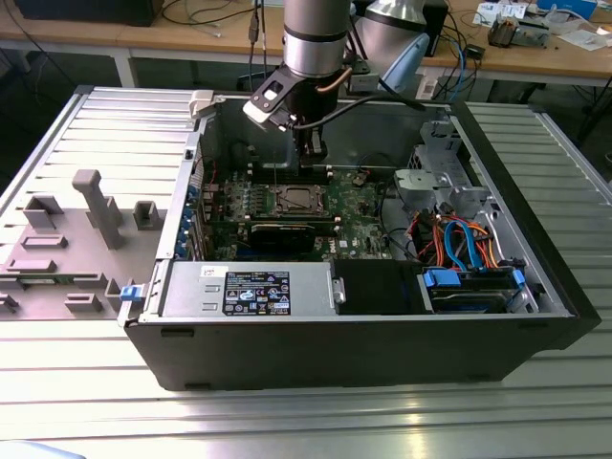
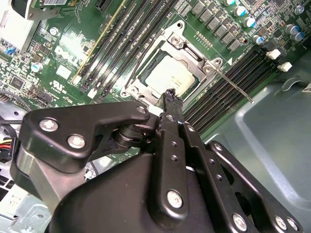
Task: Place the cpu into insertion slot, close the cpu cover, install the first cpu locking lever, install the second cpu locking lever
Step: 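Install the first cpu locking lever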
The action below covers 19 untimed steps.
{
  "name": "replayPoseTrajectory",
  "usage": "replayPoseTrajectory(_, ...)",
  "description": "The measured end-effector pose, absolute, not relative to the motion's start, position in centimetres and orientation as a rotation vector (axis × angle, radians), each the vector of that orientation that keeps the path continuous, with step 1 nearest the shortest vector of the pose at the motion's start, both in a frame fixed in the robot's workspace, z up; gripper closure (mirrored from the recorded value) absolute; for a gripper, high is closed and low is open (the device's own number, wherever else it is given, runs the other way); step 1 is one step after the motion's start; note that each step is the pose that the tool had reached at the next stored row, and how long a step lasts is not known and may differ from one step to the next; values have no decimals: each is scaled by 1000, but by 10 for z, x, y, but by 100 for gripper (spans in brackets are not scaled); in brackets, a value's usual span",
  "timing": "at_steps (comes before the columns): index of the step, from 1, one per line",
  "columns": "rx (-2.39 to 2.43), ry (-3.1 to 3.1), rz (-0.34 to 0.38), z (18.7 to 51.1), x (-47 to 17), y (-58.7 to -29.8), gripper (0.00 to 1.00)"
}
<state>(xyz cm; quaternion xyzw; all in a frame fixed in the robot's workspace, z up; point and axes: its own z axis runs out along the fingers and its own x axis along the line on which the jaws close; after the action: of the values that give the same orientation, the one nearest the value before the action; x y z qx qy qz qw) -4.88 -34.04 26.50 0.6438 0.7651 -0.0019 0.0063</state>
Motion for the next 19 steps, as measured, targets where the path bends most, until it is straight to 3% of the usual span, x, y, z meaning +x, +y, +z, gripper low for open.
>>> replayPoseTrajectory(19,1962,2438,-6,265,-53,-340,89)
